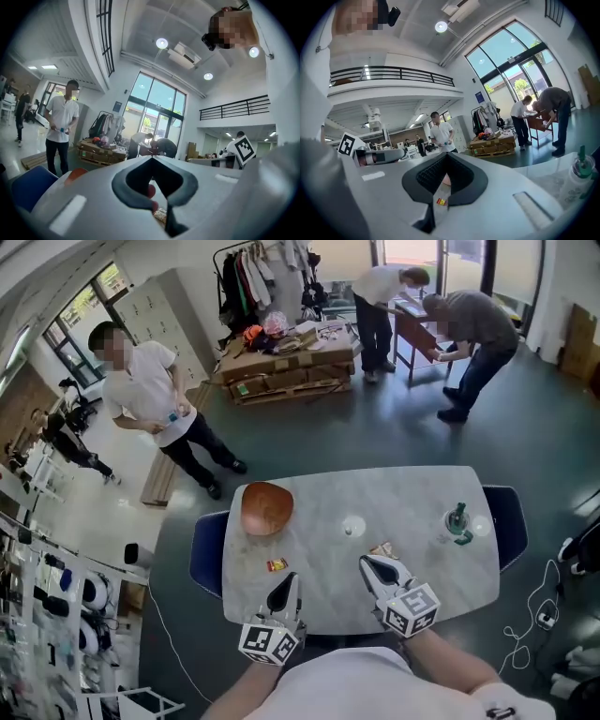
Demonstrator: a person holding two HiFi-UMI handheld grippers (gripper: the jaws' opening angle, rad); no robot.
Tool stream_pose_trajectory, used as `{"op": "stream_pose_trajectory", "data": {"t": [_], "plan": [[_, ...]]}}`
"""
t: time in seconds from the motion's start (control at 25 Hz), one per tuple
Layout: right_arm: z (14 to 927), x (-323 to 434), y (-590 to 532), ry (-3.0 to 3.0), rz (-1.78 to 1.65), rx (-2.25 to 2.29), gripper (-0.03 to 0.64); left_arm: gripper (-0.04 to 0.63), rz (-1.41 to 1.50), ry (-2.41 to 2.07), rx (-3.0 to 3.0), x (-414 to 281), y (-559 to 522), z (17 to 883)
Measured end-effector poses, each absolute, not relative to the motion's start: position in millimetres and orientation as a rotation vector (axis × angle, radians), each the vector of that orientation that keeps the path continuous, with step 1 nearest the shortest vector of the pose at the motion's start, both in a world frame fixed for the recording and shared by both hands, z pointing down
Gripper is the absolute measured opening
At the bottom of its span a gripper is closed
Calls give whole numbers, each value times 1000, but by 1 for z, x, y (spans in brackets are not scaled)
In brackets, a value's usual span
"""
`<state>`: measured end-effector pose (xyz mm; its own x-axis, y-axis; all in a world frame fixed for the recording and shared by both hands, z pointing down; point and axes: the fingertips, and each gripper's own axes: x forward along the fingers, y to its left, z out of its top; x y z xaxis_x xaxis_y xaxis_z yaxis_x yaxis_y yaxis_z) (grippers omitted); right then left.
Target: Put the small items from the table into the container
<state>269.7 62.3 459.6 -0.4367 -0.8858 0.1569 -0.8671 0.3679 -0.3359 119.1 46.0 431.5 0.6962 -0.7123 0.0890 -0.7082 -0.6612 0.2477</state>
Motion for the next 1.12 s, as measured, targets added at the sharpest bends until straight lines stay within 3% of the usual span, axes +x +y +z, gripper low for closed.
{"op": "stream_pose_trajectory", "data": {"t": [0.36,0.68,1.12], "plan": [[516,301,40,2403,-785,-1883,28,5,90,-1112,2644,133,-13,454],[638,357,38,2278,-1093,-2133,33,5,195,-1094,2603,143,-31,485],[818,409,74,2286,-1508,-2227,256,5,401,-1282,2431,106,-15,544]]}}
